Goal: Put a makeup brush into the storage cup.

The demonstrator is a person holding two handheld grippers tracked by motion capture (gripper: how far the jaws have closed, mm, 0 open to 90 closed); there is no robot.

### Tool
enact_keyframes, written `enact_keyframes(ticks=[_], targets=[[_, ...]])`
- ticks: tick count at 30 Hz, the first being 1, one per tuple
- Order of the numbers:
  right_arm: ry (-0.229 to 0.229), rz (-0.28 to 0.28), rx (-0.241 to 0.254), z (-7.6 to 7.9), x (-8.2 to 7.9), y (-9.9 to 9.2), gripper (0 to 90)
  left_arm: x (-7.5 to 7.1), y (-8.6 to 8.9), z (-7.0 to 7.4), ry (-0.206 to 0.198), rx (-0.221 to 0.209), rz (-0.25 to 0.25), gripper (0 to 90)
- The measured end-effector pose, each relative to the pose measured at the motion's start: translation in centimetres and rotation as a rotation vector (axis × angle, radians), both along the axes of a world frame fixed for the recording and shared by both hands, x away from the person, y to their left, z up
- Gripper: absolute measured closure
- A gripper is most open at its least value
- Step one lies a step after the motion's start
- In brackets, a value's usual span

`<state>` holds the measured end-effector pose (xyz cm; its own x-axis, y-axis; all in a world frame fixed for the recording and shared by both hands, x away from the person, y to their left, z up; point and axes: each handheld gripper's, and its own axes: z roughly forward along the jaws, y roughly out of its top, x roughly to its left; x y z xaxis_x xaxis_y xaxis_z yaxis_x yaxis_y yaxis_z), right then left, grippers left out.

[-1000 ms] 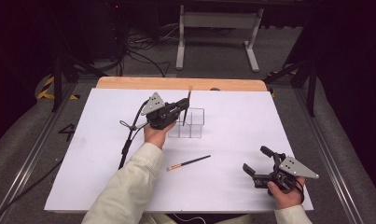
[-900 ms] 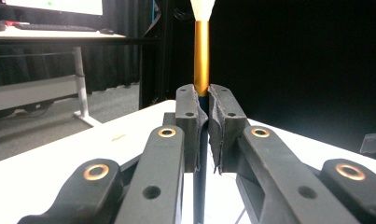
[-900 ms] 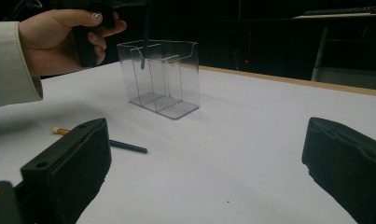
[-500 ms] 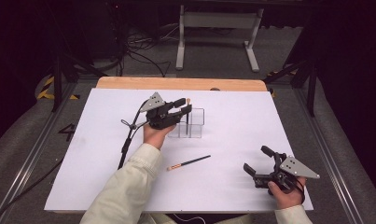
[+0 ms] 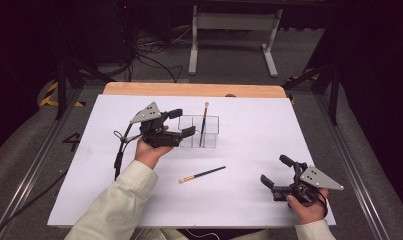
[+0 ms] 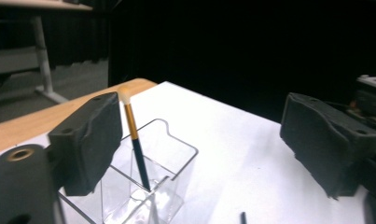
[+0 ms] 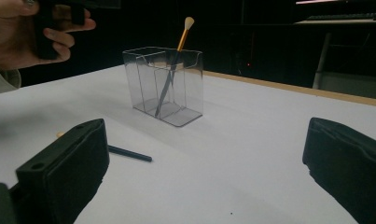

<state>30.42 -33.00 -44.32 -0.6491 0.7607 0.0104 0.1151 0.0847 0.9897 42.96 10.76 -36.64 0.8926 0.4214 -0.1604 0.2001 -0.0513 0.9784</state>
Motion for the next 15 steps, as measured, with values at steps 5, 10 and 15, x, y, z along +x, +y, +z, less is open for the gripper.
enact_keyframes(ticks=[5, 10, 15], targets=[[0.012, 0.01, 0.008, 0.3, 0.2, 0.1, 1.4, -1.5, 1.5, 0.7, -0.018, -0.005, -0.024, 6.6], [0.009, 0.038, -0.015, 0.7, 0.2, 0.6, 1.8, -2.6, 2.9, 0.8, 0.005, -0.007, -0.024, 4.8], [0.014, 0.061, -0.018, 1.1, 0.4, 0.9, 1.9, -3.6, 4.8, 0.5, 0.007, -0.013, -0.005, 4.1]])
